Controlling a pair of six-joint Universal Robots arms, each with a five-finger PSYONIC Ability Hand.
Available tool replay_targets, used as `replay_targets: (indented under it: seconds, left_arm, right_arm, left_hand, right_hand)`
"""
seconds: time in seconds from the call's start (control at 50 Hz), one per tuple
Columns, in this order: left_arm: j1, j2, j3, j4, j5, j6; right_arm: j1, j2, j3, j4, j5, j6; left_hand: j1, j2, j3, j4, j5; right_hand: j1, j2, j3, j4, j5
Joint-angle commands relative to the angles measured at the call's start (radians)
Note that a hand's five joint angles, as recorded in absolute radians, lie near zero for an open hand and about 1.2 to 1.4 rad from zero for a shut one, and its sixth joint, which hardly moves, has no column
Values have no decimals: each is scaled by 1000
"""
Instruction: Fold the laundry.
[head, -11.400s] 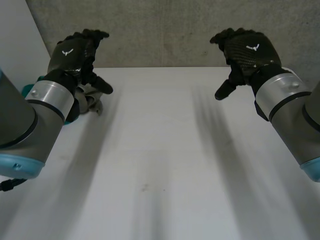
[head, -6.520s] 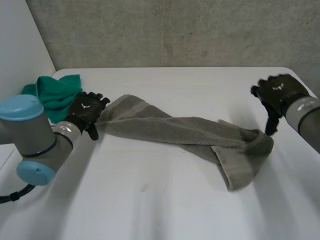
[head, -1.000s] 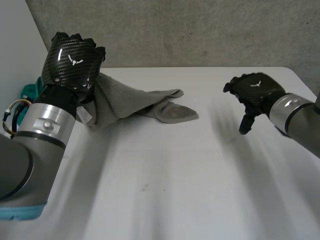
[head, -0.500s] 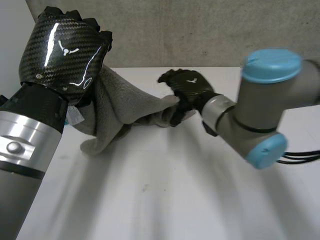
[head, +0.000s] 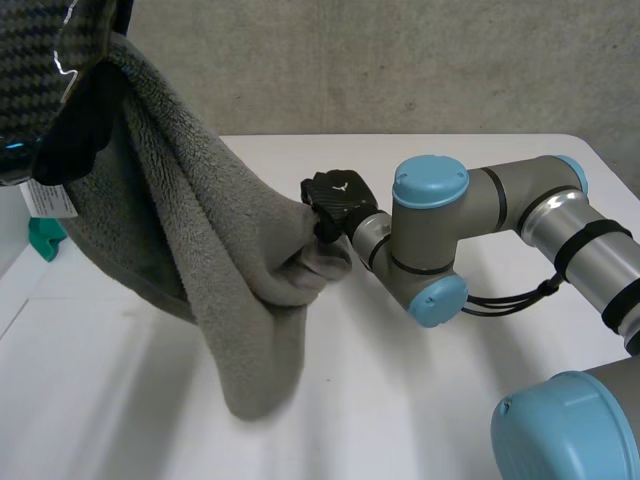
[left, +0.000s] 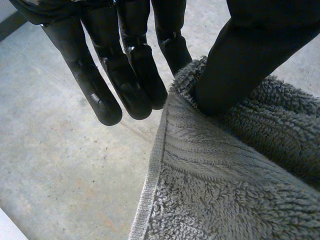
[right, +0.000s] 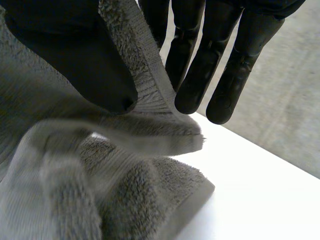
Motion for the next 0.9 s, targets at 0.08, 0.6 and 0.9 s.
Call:
replay_targets:
  seconds: [0.08,0.6,0.9]
  left_arm:
    - [57,-6,-21,9,4,-1]
    - [180,-370,8,67,9,-1]
    - [187,-808,186,59,9,2]
  right_arm:
    - [-114,-164,73,37,-73,-6]
    - [-330,-1054,733,473,-77,-742]
    - [-340,-791,792,360,-28,-745]
  left_hand:
    - [245,195,202,194,244]
    - [245,195,202,194,244]
    - [245,195,202,194,244]
  right_hand:
    - [403,230,242,239,265]
    - [403,230,242,239,265]
    - [403,230,242,239,265]
